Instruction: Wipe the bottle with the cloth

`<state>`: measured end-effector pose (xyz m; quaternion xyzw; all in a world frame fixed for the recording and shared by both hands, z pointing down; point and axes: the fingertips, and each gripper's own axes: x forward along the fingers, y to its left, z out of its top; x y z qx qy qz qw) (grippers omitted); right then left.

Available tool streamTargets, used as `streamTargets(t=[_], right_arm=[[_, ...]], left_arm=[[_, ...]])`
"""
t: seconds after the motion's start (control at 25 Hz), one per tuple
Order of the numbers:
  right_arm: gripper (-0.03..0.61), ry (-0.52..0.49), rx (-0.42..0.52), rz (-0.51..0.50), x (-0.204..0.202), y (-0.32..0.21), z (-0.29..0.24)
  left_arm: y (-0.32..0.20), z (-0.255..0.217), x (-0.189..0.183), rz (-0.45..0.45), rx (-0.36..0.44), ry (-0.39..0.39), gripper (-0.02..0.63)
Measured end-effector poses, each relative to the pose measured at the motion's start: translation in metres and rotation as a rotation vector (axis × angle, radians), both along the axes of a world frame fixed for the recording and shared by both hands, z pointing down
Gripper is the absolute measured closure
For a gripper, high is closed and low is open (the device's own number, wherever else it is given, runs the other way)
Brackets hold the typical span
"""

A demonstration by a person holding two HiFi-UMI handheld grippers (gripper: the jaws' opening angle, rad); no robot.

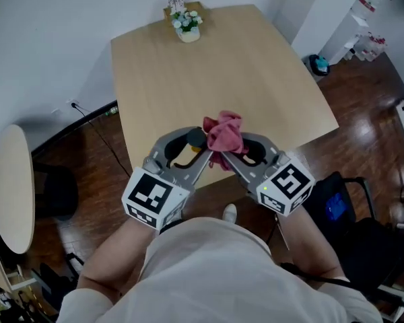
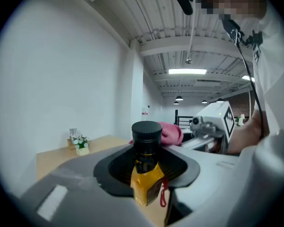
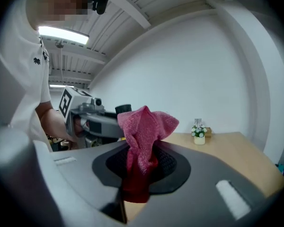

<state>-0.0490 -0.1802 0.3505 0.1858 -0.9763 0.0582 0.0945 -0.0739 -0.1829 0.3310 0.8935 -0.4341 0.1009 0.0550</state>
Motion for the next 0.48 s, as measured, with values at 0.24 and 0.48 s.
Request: streamTargets(t=[0.24,0.48], right_arm=[[0.491,0.038,-0.068,0.036,0.016,-0.004,0.058],[0.491,0.115,-0.134,0.079,0.045,-0.005,0.105]], left_arm=[[-0.003,-0.032,0.002,-0.004,-0.012,0.061,0.463],[-0.016,-0.041,0.005,-0.005,-0.032,0.076,0.463]])
